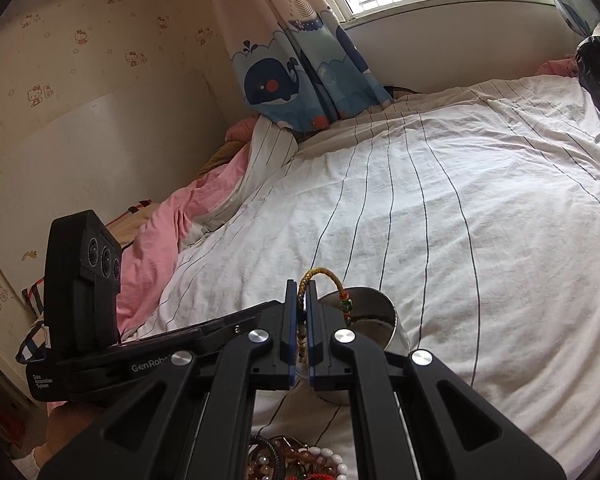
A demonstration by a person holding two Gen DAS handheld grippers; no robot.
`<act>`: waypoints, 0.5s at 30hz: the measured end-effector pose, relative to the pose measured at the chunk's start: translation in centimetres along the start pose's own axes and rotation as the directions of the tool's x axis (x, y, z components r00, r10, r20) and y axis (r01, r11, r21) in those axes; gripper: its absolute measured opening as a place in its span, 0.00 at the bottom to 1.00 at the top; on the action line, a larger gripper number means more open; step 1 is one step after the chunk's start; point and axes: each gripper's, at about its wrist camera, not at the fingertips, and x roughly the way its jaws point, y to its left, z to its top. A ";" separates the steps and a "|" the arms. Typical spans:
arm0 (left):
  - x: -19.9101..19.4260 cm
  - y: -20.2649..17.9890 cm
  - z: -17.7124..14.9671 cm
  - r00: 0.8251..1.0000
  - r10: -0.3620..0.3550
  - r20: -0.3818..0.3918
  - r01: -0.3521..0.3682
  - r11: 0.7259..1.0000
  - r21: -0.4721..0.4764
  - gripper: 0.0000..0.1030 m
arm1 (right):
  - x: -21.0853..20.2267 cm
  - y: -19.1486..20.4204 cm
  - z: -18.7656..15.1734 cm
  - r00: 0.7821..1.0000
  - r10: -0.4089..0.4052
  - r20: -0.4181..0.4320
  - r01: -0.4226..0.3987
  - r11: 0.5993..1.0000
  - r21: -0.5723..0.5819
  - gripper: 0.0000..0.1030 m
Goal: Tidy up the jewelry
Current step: 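Carry the red bracelet into the silver tin with the left tool while the right drops gold, then grasp the black leather bracelet from the pile with the left tool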
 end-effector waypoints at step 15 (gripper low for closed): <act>-3.6 -0.3 -3.1 0.994 0.106 -0.004 -0.105 0.992 0.072 0.19 | 0.4 -1.6 -3.2 0.976 -0.174 -0.128 0.174 0.985 -0.006 0.40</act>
